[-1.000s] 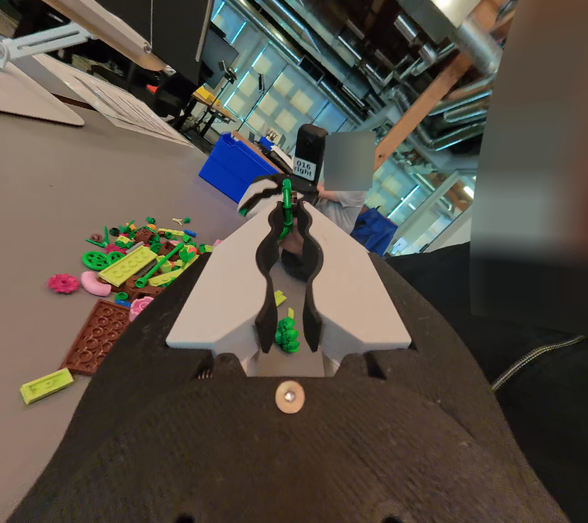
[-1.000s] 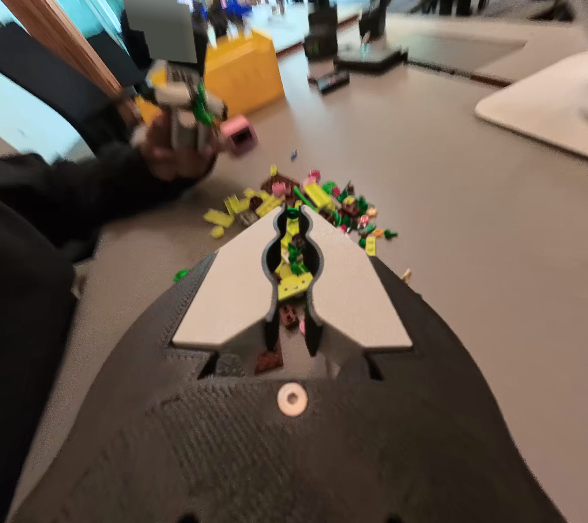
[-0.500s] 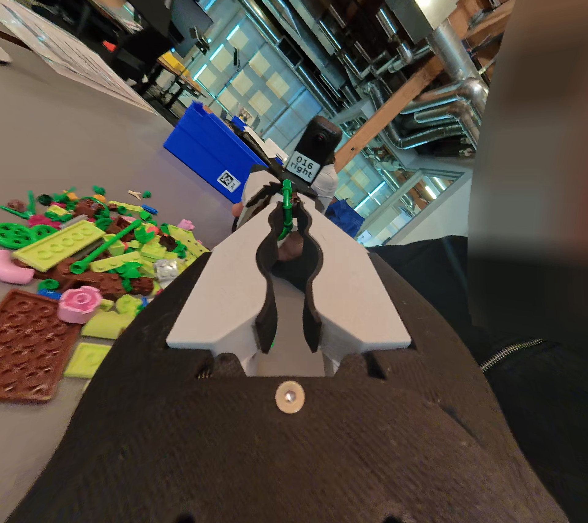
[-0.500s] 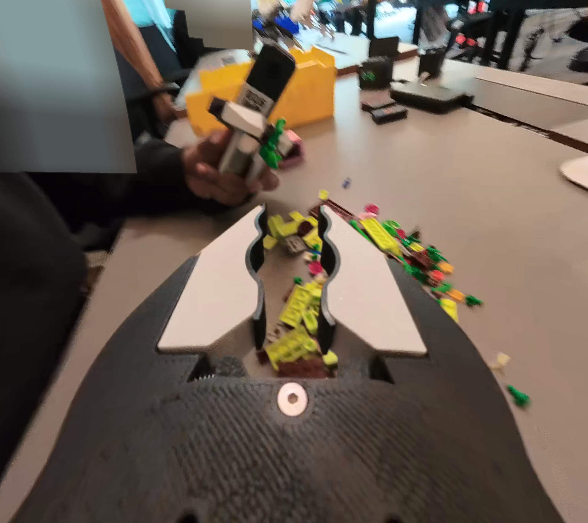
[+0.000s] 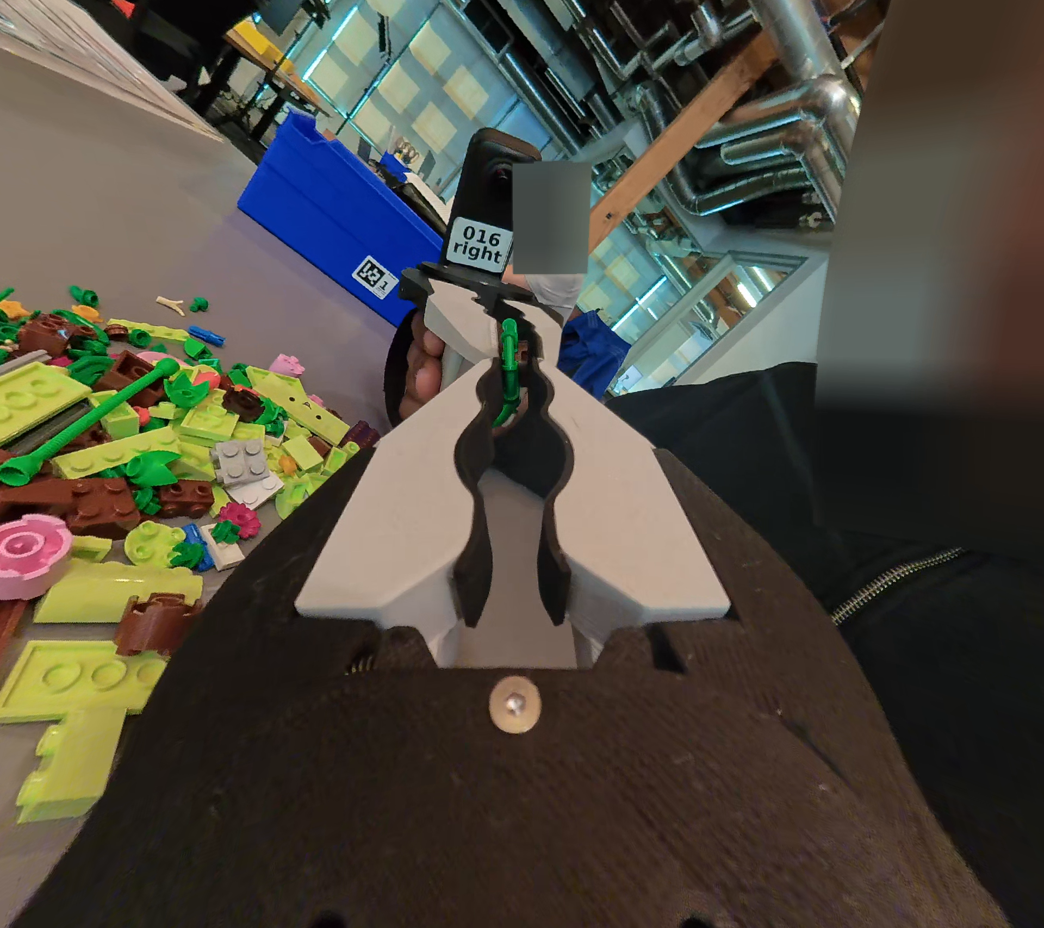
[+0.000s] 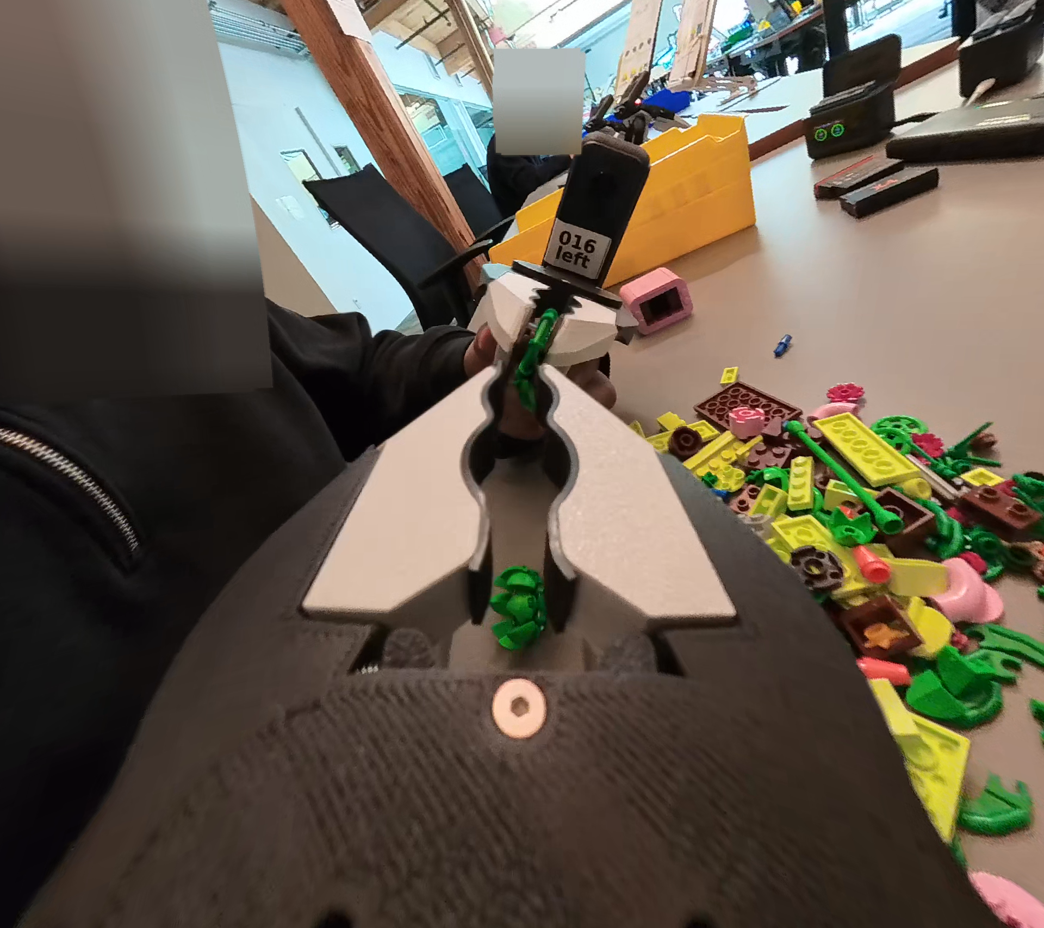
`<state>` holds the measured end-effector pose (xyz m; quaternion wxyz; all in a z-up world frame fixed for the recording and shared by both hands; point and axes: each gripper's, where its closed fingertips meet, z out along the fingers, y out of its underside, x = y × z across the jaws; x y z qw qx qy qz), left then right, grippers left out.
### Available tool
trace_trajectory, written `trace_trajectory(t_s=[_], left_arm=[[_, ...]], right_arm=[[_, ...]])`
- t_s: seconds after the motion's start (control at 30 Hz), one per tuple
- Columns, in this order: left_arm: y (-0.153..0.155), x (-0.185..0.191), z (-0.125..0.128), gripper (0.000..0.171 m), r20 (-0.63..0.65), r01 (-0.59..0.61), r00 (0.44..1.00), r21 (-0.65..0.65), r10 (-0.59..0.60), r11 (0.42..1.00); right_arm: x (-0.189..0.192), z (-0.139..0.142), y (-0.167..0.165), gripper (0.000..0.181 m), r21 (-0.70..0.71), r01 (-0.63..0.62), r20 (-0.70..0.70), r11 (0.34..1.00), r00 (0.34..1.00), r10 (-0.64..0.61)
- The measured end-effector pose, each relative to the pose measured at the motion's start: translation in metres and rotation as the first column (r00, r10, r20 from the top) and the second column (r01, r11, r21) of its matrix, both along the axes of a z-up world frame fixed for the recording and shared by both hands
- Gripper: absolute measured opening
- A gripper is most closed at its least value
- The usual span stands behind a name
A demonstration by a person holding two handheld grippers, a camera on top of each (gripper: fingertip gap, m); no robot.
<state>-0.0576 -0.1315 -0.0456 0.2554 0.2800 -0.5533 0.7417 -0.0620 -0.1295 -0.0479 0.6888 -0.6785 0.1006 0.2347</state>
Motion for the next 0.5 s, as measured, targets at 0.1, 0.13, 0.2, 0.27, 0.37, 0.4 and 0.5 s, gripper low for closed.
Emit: trace_trajectory(t_s=[0.1,0.13,0.2,0.27,0.37,0.4,0.5], left_arm=[[0.0022,0.0011,-0.0016,0.005,-0.009,0.005,1.000,-0.003,-0.005,1.000],[0.0017,0.0001,-0.0019,0.005,-0.011,0.013,1.000,-0.005,-0.013,1.000],[0.0006,-0.0019,-0.0010,0.005,-0.033,0.038,0.999,-0.026,-0.038,0.999],[0.0006,-0.0032,-0.0006,0.005,-0.057,0.060,0.996,-0.051,-0.063,0.997],[0.0026,-0.0041,0.0035,0.005,-0.077,0.080,0.993,-0.098,-0.088,0.992],[0.0039,-0.0034,0.0053,0.005,-0.084,0.080,0.992,-0.112,-0.089,0.990],[0.0035,-0.0053,0.0062,0.005,-0.068,0.084,0.993,-0.101,-0.091,0.991]], right_arm=[[-0.0017,-0.0006,0.0007,0.015,0.004,-0.014,0.007,1.000,1.000,0.014],[-0.0021,-0.0017,0.0010,0.014,0.001,-0.016,0.013,1.000,1.000,0.016],[-0.0030,-0.0021,0.0003,0.009,0.010,-0.027,0.016,1.000,1.000,0.026],[-0.0043,-0.0023,0.0002,0.009,0.015,-0.040,0.005,0.999,0.999,0.040],[-0.0082,-0.0060,0.0010,0.009,-0.007,-0.055,0.033,0.998,0.998,0.055],[-0.0095,-0.0076,0.0011,0.008,-0.018,-0.058,0.049,0.998,0.997,0.059],[-0.0098,-0.0087,0.0009,0.000,-0.029,-0.044,0.083,0.999,0.996,0.046]])
